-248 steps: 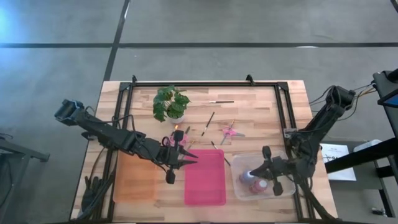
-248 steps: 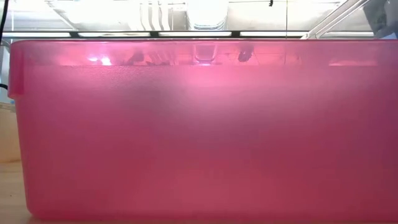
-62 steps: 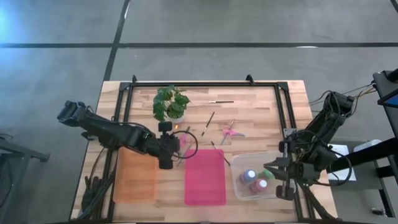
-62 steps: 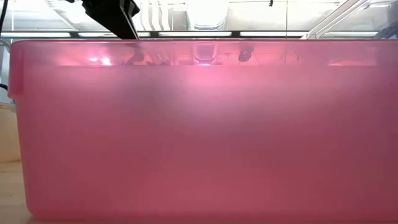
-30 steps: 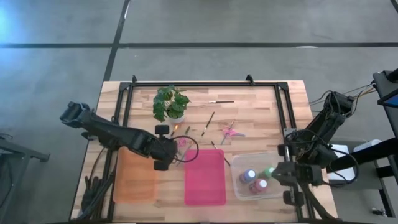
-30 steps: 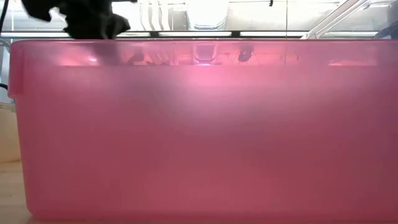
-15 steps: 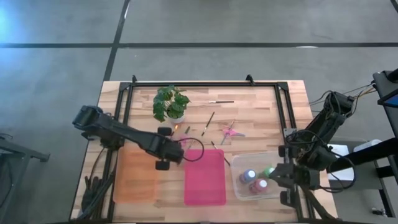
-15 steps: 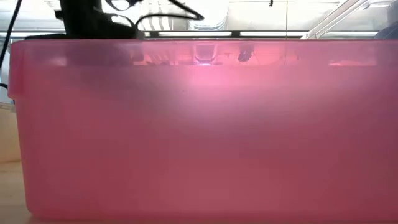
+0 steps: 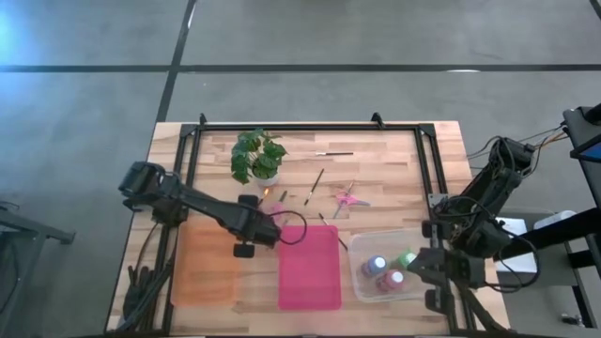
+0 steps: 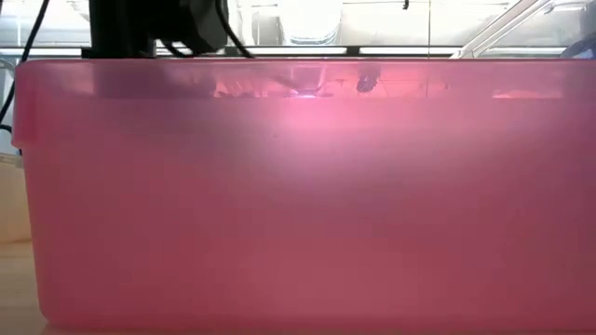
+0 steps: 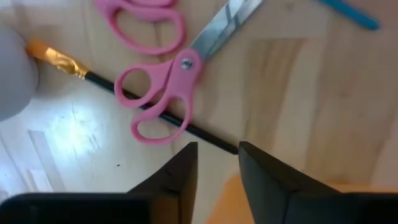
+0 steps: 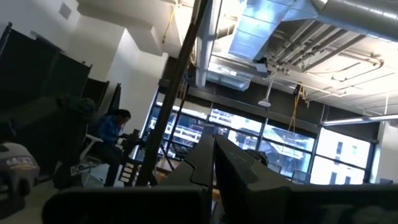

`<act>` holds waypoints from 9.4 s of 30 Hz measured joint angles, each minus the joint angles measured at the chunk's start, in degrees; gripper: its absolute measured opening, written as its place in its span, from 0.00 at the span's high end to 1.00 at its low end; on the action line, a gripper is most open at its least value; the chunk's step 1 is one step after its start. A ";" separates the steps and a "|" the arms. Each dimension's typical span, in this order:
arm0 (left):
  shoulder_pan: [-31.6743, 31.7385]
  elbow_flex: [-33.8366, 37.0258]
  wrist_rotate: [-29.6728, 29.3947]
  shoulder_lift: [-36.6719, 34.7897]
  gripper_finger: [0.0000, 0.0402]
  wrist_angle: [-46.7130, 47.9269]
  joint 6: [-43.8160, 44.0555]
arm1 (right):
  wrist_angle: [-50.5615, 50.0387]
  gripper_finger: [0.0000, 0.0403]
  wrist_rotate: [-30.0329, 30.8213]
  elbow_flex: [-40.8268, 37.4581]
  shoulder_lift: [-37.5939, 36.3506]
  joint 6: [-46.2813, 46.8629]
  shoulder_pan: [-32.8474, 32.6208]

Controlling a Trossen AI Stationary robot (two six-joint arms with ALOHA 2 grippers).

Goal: Pick & Place Paint Supplies
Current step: Put the left pink scissors into the pink bin

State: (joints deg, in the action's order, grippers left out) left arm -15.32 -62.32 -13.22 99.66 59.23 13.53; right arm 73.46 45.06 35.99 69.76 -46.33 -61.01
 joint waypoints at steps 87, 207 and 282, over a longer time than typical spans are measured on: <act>4.54 5.98 -1.32 -0.11 0.73 -11.44 -10.41 | -0.88 0.98 0.02 0.00 0.08 1.31 0.04; 8.73 9.15 -0.80 -0.17 0.99 -15.94 -11.16 | -1.71 0.98 0.02 -0.02 0.08 2.23 0.04; -2.81 -9.03 11.60 4.22 0.90 -31.33 -13.14 | -2.13 0.98 -0.01 -0.02 0.06 2.88 0.04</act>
State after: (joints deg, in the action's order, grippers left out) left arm -18.13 -71.35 -1.62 103.88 27.90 0.39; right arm 71.33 45.05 35.97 69.82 -43.44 -60.97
